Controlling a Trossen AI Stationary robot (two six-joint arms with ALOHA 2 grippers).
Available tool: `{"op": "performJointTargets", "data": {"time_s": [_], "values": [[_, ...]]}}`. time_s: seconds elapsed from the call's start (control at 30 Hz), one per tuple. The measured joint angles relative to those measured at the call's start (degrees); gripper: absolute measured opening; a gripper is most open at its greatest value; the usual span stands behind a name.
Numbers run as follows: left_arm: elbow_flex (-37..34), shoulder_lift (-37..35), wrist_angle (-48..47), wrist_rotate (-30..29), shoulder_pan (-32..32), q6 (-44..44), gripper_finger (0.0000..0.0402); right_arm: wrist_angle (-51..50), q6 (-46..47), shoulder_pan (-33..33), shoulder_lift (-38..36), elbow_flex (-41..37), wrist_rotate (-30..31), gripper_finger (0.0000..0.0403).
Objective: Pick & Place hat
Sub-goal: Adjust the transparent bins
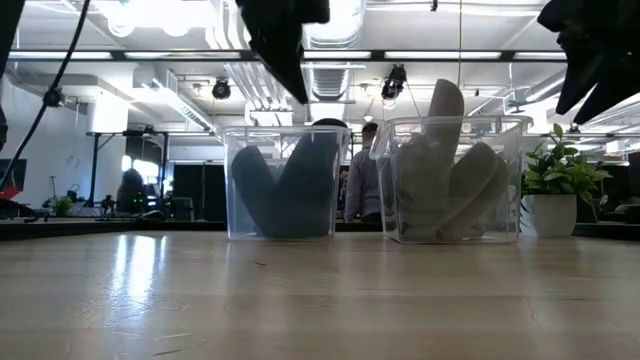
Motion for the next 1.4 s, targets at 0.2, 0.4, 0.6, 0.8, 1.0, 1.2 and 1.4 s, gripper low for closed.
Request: {"op": "performJointTargets", "data": {"time_s": [0.2, 0.4, 0.6, 0.8, 1.0, 1.2, 1.4], "values": [[2.58, -4.03, -0.97, -1.47, -2.26, -4.99, 0.0142, 3.79, -3.80, -4.78, 0.07, -1.49, -2.24, 0.0132], [3.15, -8.67, -0.88, -1.45, -5.38, -11.83, 0.0142, 5.20, -8.48, -11.86, 0.56, -2.12, -2.07, 0.0132], [2.64, -11.94, -2.04, -1.47, -8.33, -16.20, 0.0142, 12.88, -20.54, -21.28, 0.82, -2.25, -4.10, 0.0132], [2.56, -12.86, -3.60, -4.58, -10.45, -17.69, 0.0142, 17.34, -30.02, -30.68, 2.79, -2.25, -6.05, 0.0132], [2.54, -12.93, -4.40, -6.00, -12.13, -18.15, 0.0142, 22.68, -38.35, -37.15, 4.38, -2.27, -8.23, 0.0132], [2.54, -12.93, -6.36, -6.02, -13.48, -19.03, 0.0142, 26.64, -43.87, -42.92, 7.13, -2.27, -9.95, 0.0132], [2.24, -12.95, -9.90, -6.24, -14.24, -19.88, 0.0142, 30.78, -48.41, -46.66, 9.49, -2.16, -10.76, 0.0132]]}}
